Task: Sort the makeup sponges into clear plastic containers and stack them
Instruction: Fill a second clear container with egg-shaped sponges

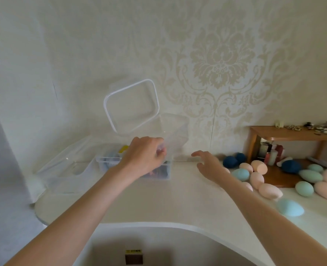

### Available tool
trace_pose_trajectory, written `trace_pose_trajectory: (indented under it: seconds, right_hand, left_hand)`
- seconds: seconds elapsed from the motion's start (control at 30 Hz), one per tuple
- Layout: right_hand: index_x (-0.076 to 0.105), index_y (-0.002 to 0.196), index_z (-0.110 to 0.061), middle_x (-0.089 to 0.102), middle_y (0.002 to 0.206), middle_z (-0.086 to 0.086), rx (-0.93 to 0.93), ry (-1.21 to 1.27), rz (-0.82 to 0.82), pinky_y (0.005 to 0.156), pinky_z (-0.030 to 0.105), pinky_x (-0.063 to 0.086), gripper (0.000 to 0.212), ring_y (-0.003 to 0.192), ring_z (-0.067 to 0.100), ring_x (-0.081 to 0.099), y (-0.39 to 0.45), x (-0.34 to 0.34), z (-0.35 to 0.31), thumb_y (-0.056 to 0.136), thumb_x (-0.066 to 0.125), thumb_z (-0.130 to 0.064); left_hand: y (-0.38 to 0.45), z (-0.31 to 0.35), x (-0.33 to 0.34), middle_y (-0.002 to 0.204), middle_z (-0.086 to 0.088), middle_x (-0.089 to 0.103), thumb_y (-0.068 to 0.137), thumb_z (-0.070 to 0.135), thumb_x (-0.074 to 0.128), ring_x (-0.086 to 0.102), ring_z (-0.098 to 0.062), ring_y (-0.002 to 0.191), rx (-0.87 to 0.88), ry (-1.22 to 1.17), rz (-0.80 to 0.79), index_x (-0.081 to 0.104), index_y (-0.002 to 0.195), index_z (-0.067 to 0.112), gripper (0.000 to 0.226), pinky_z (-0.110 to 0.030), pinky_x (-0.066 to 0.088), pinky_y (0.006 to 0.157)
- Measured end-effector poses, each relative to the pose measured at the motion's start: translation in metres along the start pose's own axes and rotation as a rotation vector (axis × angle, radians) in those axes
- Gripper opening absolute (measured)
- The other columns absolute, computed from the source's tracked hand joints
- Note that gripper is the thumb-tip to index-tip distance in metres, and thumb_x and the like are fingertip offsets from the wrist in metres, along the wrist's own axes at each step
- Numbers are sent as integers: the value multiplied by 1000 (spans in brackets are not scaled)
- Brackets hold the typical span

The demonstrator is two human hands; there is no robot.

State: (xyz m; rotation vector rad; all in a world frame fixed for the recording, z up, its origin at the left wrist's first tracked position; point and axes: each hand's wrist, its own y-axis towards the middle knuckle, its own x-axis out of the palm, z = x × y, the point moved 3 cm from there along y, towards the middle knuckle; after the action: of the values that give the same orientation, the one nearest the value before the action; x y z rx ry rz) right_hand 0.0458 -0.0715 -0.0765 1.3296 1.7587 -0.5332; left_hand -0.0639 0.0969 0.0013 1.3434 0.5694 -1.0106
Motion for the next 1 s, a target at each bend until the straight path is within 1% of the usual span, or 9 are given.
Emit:
trace_pose_trajectory:
  seconds: [0.1,0.17,0.27,0.33,0.4,0.53,0.73,0.9,1.0]
  right_hand:
    - [30,142,-31,30,150,6,77,-458,-118,114,44,22,50,138,27,29,-8,-14,42,94,44,-34]
    - [34,137,-35,34,145,4,110,-590,-224,113,52,19,46,134,27,31,-19,-12,62,93,42,-43]
    - [47,119,-28,48,121,1,11,-703,-66,108,46,26,29,107,20,43,-41,-21,72,93,39,-38]
    - [46,119,-26,44,122,1,-1,-620,80,107,36,29,28,112,20,43,-55,-30,84,92,43,-33]
    - [41,124,-26,37,128,2,52,-384,218,97,29,37,36,111,19,46,-67,-41,97,90,50,-27]
    - [40,122,-19,36,129,9,127,34,442,85,28,40,37,101,19,45,-69,-57,102,89,56,-16]
    - [40,127,-26,36,136,4,162,151,324,85,28,35,46,102,14,38,-63,-58,104,87,59,-12]
    - [44,126,-24,40,132,7,138,190,406,80,28,36,42,98,16,41,-66,-62,98,87,59,-15]
    - [46,125,-23,42,131,7,108,181,424,81,28,37,40,98,18,43,-71,-65,97,88,59,-14]
  left_hand:
    - [3,17,8,86,-5,70,88,21,51,63,-26,86,69,-13,-12,64,91,14,15,-28,37,77]
    - [5,30,19,82,-1,66,88,21,51,61,-24,87,128,-17,-27,64,91,14,15,-27,33,75]
    - [6,48,40,76,4,60,88,23,50,60,-25,88,200,-6,-66,61,86,15,13,-28,32,75]
    - [8,56,55,86,0,68,87,24,49,59,-25,92,237,9,-100,59,85,17,12,-32,34,81]
    - [9,68,69,91,-2,69,87,24,48,59,-25,95,280,11,-111,58,85,20,11,-32,34,82]
    - [6,83,95,87,-7,69,87,24,47,61,-29,91,359,15,-190,55,78,20,12,-28,27,74]
    - [3,69,122,89,-9,66,89,25,46,56,-25,95,347,-18,-354,59,89,13,17,-28,26,78]
    - [6,60,127,91,-6,67,88,26,48,52,-21,95,361,-28,-405,60,90,13,18,-27,23,76]
    - [9,57,128,94,-3,68,88,26,49,47,-18,92,370,-28,-447,61,90,14,17,-30,28,86]
